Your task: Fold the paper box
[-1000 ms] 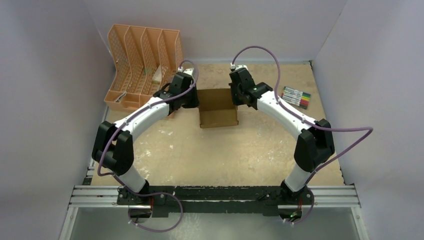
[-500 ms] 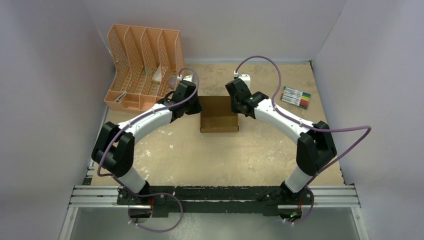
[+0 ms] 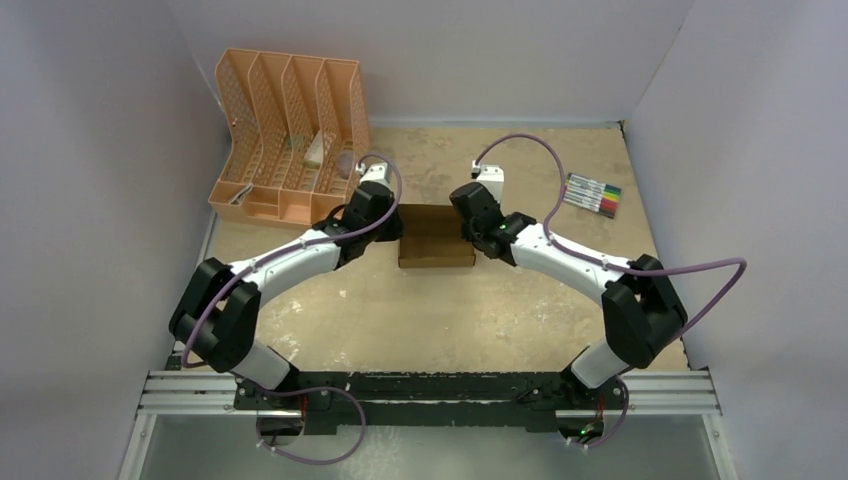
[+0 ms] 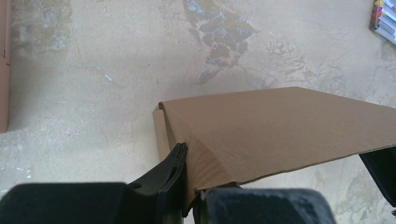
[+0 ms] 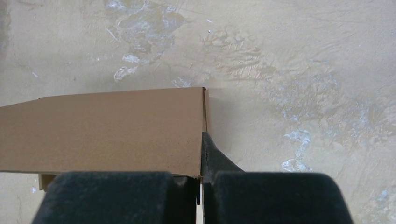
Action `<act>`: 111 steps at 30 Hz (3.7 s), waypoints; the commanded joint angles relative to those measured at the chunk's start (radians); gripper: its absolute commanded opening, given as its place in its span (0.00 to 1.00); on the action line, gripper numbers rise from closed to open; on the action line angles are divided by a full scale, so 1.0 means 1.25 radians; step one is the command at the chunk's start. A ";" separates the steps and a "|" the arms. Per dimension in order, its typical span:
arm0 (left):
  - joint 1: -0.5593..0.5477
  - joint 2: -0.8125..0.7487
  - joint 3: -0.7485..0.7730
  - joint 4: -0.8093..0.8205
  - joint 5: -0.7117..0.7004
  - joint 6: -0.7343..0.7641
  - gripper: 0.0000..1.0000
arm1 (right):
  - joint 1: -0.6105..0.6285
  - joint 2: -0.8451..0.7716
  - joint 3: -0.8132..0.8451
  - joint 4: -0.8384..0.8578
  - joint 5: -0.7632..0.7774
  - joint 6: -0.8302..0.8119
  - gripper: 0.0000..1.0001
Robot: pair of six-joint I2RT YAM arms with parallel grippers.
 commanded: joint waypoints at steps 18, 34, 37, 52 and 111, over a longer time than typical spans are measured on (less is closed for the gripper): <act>-0.043 -0.074 -0.160 0.034 -0.072 0.052 0.10 | 0.026 -0.224 -0.146 0.070 -0.063 0.027 0.57; -0.079 -0.113 -0.196 0.046 -0.125 0.056 0.11 | 0.017 -0.324 -0.013 -0.014 -0.151 0.001 0.78; -0.084 -0.118 -0.200 0.049 -0.135 0.058 0.11 | 0.011 -0.279 0.059 -0.039 -0.158 -0.018 0.77; -0.092 -0.185 -0.235 0.050 -0.155 0.004 0.28 | 0.014 -0.030 0.120 -0.048 -0.291 -0.098 0.65; -0.090 -0.499 -0.463 -0.187 -0.154 -0.642 0.23 | 0.168 -0.107 0.041 0.013 -0.470 -0.178 0.53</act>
